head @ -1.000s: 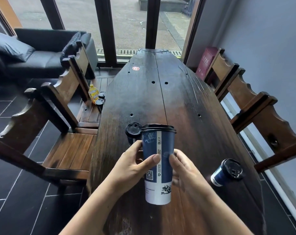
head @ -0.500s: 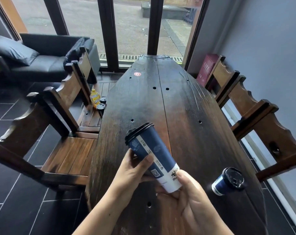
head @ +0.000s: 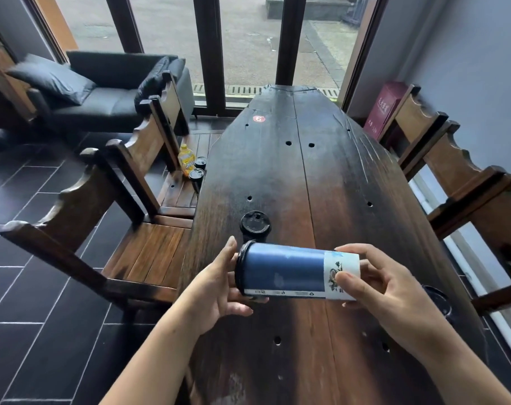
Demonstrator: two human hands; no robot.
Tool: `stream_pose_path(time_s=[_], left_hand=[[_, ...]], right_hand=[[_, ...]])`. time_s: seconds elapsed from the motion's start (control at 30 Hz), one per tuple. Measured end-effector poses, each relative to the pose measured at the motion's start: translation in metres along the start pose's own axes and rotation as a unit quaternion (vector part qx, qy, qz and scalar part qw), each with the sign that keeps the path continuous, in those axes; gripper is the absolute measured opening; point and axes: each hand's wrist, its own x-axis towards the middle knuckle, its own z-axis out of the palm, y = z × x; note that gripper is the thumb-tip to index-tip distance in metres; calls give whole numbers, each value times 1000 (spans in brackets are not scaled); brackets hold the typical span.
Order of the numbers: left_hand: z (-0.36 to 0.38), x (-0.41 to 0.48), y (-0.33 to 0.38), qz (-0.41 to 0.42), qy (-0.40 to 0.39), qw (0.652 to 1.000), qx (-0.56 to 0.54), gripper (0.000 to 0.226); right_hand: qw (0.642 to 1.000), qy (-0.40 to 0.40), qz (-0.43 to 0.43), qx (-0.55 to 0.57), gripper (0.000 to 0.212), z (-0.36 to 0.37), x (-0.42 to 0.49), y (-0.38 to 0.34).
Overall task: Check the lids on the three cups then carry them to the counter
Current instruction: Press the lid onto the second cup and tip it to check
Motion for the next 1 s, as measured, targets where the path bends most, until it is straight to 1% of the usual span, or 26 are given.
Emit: stream_pose_path(time_s=[0.07,0.13,0.23,0.3,0.37,0.4,0.47,0.57,0.63,0.73,0.8,0.93,1.0], left_hand=[[-1,-3,4,2,-24,1000,10,74],[-2,-4,4,0,-43,999,4,70],[-4,-3,-3,11,-51,999,-16,61],[-5,-2,-9,21,-48,998,-32,60],[-6,-1,-14,29,-48,997,-58,58],[-7,0,-15,34,-50,996,-71,57],[-10,0,-18,42,-60,993,-90,58],[-12,-1,-22,66,-96,988,-100,57],[-14,-2,-24,81,-115,985,-103,64],[-16,-3,-27,96,-132,980,-112,88],[-16,-4,-28,103,-143,976,-128,96],[-18,-3,-31,114,-166,968,-147,95],[-20,-3,-31,112,-169,969,-140,90]], right_hand=[[999,-13,-12,-45,47,-1,0,-3],[998,-10,-19,-65,51,0,-1,-6],[997,-5,-23,-80,39,1,-3,-8],[996,-10,-18,-86,43,1,-3,-7],[996,-17,-10,-84,56,1,-2,-6],[997,-18,-6,-78,59,1,-2,-6],[998,-16,-1,-56,58,2,-1,-6],[1000,-8,14,-21,53,3,0,-8],[999,-1,27,-19,57,3,1,-8],[999,5,42,-18,64,2,2,-10],[999,9,47,-26,71,2,2,-11],[998,7,41,-44,73,1,2,-13],[998,2,22,-53,63,1,1,-16]])
